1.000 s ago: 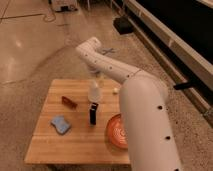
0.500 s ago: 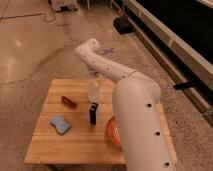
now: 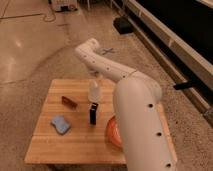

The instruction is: Place the ceramic cup over the eraser

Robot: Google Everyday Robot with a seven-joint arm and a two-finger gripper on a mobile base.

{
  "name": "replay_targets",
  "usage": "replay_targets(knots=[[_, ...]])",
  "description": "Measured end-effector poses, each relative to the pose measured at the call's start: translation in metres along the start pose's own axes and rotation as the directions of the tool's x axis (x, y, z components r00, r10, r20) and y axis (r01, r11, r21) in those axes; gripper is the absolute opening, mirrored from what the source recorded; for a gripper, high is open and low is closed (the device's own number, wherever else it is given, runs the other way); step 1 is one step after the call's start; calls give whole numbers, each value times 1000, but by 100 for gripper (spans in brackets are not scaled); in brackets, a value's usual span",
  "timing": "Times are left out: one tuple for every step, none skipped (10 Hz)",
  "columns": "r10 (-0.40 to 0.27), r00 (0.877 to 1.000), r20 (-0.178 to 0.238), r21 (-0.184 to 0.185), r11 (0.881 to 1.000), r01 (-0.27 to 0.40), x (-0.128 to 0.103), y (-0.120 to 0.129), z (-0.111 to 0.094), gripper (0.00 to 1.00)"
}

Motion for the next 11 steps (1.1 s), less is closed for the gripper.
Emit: replay_targets(knots=[[-1, 1000, 1, 0, 1000, 1, 0, 0, -2, 23], [-3, 1000, 1, -1, 1000, 3, 0, -1, -3, 17], [-10, 1000, -2, -2, 1000, 10, -2, -3, 12, 21], [-19, 1000, -3, 0, 1000, 19, -7, -3, 24, 32], [-21, 1000, -5, 2, 1000, 21, -8, 0, 28, 39], [-23, 1000, -5, 5, 1000, 23, -8, 3, 28, 40], [-27, 1000, -5, -1, 1000, 27, -8, 8, 23, 39], [-27, 1000, -5, 0, 1000, 27, -8, 9, 15, 43], [-32, 999, -5, 6, 999, 32, -7, 7, 8, 51], [-47, 999, -7, 16, 999, 48, -10, 4, 1, 63], [-56, 998, -6, 26, 998, 57, -16, 0, -6, 70]])
